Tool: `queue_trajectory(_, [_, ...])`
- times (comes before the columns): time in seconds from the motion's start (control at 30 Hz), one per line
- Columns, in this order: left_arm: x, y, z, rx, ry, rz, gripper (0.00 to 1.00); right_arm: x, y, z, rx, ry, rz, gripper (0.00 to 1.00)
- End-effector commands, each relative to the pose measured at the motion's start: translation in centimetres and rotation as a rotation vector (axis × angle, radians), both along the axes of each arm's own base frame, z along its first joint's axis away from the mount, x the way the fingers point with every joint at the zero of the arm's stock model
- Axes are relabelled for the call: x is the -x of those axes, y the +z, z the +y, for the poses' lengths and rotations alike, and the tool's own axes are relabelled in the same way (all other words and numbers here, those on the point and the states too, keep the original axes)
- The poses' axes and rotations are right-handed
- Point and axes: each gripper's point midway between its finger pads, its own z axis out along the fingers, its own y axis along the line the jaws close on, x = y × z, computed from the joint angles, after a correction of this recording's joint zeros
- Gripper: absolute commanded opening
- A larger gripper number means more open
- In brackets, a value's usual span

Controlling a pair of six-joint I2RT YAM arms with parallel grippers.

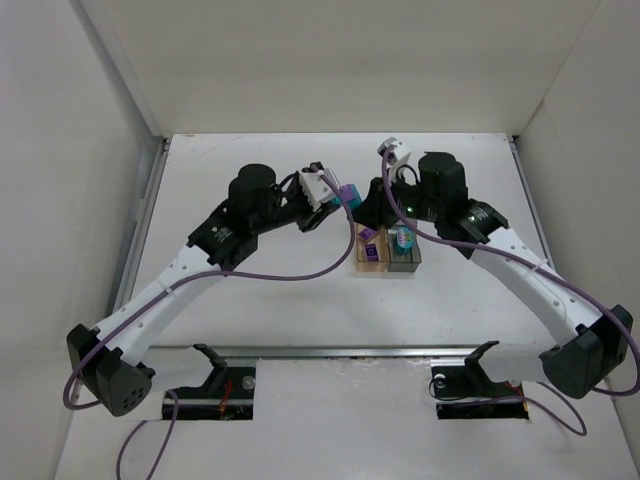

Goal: Sort the legos into containers by color

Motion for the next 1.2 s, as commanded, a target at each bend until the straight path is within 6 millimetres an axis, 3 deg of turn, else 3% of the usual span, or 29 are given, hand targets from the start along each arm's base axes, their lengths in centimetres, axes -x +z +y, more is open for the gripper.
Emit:
queue_trajectory(0.0, [0.9, 3.2, -0.3, 0.092, -0.032, -0.078, 0.00, -0.2, 1.6, 1.1, -0.044, 0.039, -0.051, 0.28])
queue_trajectory(0.07, [0.9, 2.8, -0.3, 0.087, -0.032, -0.071, 0.00, -0.4, 2.2, 1.2, -0.068, 0.028, -0.056, 0.13])
queue_trajectory(0.1, [1.0, 2.6, -0.3, 0.081, -0.032, -0.063, 0.00, -0.6, 1.9, 1.2, -0.070, 0.015, -0.048, 0.00])
queue_trajectory(0.27, [1.4, 2.4, 0.0, 0.081, -0.032, -0.063, 0.00, -2.4, 0.2, 0.0, -0.055, -0.126, 0.024, 0.00])
queue_trajectory(0.37, [1.6, 2.8, 0.2, 0.087, -0.032, -0.072, 0.00, -4.0, -2.7, -1.3, -0.002, -0.221, 0.115, 0.00])
queue_trajectory(0.47, [1.5, 2.5, 0.6, 0.080, -0.010, -0.068, 0.00, -5.2, -3.9, -2.6, 0.052, -0.326, 0.137, 0.00])
queue_trajectory(0.5, [1.5, 2.5, 0.6, 0.080, -0.010, -0.068, 0.00, -5.3, -6.0, -3.2, 0.112, -0.360, 0.185, 0.00])
queue_trajectory(0.57, [1.3, 2.3, 1.0, 0.076, 0.015, -0.070, 0.00, -6.2, -7.6, -5.0, 0.192, -0.470, 0.208, 0.00])
queue_trajectory(0.7, [1.1, 0.9, 1.2, 0.067, 0.037, -0.033, 0.00, -5.6, -12.3, -6.3, 0.305, -0.516, 0.299, 0.00])
queue_trajectory(0.77, [1.0, 0.5, 1.3, 0.060, 0.047, -0.027, 0.00, -5.5, -13.5, -6.9, 0.313, -0.559, 0.325, 0.00])
queue_trajectory(0.83, [1.0, 0.5, 1.3, 0.065, 0.049, -0.019, 0.00, -5.2, -14.6, -8.4, 0.318, -0.629, 0.331, 0.00])
queue_trajectory(0.9, [1.0, 0.5, 1.3, 0.065, 0.049, -0.019, 0.00, -5.6, -13.9, -9.7, 0.258, -0.697, 0.310, 0.00])
queue_trajectory(1.07, [0.9, 0.2, 1.3, 0.068, 0.060, -0.013, 0.00, -5.3, -16.0, -12.6, 0.342, -0.754, 0.315, 0.00])
queue_trajectory(1.17, [0.9, 0.2, 1.3, 0.068, 0.060, -0.013, 0.00, -5.0, -17.8, -12.5, 0.381, -0.707, 0.349, 0.02])
